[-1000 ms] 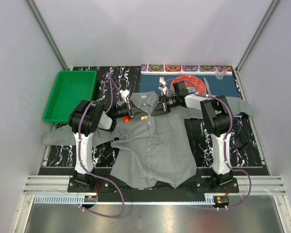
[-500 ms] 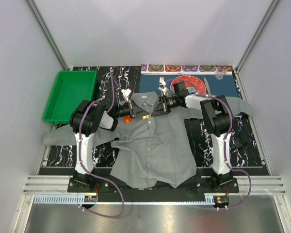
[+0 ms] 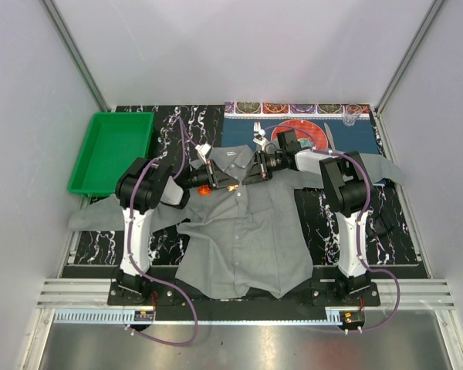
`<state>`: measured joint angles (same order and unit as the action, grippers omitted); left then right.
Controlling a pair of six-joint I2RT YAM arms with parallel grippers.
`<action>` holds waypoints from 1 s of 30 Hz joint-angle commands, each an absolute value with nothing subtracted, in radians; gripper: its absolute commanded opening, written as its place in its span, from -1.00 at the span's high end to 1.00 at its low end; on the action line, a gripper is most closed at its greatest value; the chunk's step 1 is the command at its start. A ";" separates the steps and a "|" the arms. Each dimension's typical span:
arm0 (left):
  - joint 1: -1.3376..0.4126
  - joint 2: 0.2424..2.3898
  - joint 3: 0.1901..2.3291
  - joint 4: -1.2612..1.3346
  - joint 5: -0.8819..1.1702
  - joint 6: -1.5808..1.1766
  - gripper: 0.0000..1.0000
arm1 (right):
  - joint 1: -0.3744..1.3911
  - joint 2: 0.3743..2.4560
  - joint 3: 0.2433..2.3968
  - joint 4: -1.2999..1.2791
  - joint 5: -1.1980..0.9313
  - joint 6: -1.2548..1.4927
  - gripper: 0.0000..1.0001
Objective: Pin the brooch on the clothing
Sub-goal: Pin the brooch to the clothes.
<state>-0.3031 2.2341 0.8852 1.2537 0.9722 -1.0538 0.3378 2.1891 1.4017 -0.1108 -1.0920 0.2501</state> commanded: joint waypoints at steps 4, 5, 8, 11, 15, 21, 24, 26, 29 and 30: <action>-0.330 2.264 0.948 1.667 0.919 -1.077 1.00 | 0.339 2.128 1.408 -0.120 -1.126 0.233 1.00; -0.331 2.269 0.953 1.667 0.914 -1.078 1.00 | 0.339 2.129 1.408 -0.118 -1.124 0.233 1.00; -0.334 2.272 0.960 1.667 0.907 -1.081 1.00 | 0.337 2.131 1.411 -0.126 -1.126 0.232 1.00; -0.336 2.276 0.969 1.669 0.905 -1.078 1.00 | 0.339 2.135 1.414 -0.133 -1.121 0.227 1.00; -0.345 2.283 0.982 1.667 0.900 -1.080 1.00 | 0.339 2.138 1.417 -0.137 -1.123 0.227 1.00; -0.353 2.298 0.988 1.666 0.896 -1.089 1.00 | 0.339 2.129 1.416 -0.137 -1.120 0.227 1.00; -0.356 2.304 0.988 1.666 0.896 -1.098 1.00 | 0.341 2.128 1.416 -0.138 -1.121 0.225 1.00; -0.360 2.306 0.986 1.666 0.893 -1.095 1.00 | 0.341 2.129 1.419 -0.143 -1.121 0.222 1.00; -0.365 2.315 0.996 1.666 0.888 -1.103 1.00 | 0.342 2.131 1.417 -0.144 -1.121 0.218 1.00; -0.365 2.318 0.997 1.667 0.885 -1.106 1.00 | 0.341 2.129 1.419 -0.146 -1.121 0.218 1.00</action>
<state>-0.3393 2.2917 0.9562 1.2541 0.9573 -1.0950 0.3222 2.1891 1.4017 -0.1455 -1.0550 0.2276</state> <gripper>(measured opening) 0.161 0.009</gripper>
